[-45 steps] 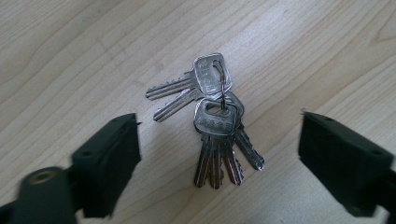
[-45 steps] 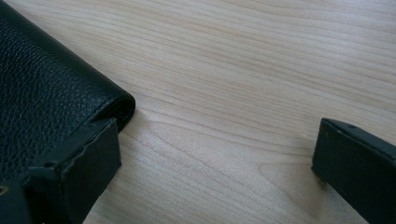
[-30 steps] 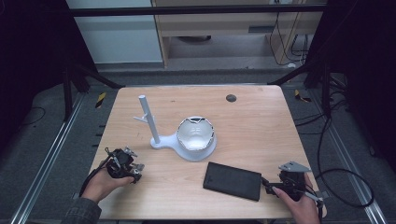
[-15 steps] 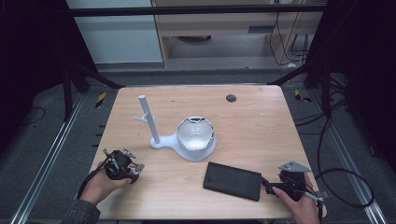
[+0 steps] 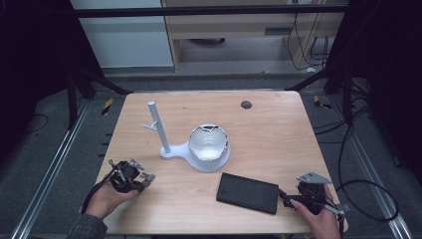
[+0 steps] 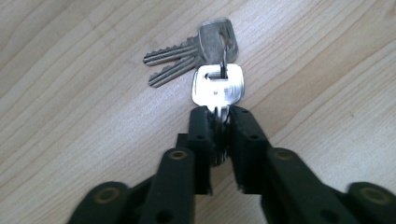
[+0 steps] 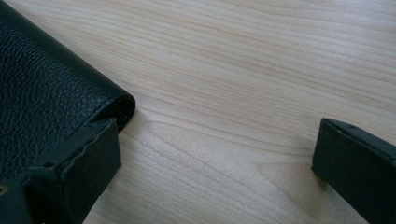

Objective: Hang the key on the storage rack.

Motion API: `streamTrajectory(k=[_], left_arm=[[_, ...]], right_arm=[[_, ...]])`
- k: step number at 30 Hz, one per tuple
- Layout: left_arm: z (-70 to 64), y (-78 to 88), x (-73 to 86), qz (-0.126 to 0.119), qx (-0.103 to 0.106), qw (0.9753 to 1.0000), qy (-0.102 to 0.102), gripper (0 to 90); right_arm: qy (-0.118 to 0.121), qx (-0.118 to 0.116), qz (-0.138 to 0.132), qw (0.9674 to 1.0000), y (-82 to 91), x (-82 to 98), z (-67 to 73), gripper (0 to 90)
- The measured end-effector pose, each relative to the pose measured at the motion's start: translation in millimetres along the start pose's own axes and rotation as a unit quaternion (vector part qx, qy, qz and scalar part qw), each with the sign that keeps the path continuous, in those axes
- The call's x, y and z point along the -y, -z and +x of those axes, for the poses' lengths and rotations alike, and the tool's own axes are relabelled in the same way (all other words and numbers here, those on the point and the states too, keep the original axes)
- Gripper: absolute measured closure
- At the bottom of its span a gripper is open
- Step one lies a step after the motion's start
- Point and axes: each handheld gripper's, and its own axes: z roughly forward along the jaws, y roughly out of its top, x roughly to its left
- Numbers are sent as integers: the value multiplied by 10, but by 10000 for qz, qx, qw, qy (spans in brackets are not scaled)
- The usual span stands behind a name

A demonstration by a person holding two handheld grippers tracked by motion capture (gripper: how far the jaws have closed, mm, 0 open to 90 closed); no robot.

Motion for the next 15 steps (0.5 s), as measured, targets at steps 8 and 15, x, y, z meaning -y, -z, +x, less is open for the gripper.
streamTrajectory(k=[8,15], left_arm=[[-25,-4,-28,28,56,10000,11,832],[-4,38,-43,80,42,10000,-35,833]], right_arm=[[4,-4,0,10000,1,1,0,11],[4,-4,0,10000,1,0,0,11]])
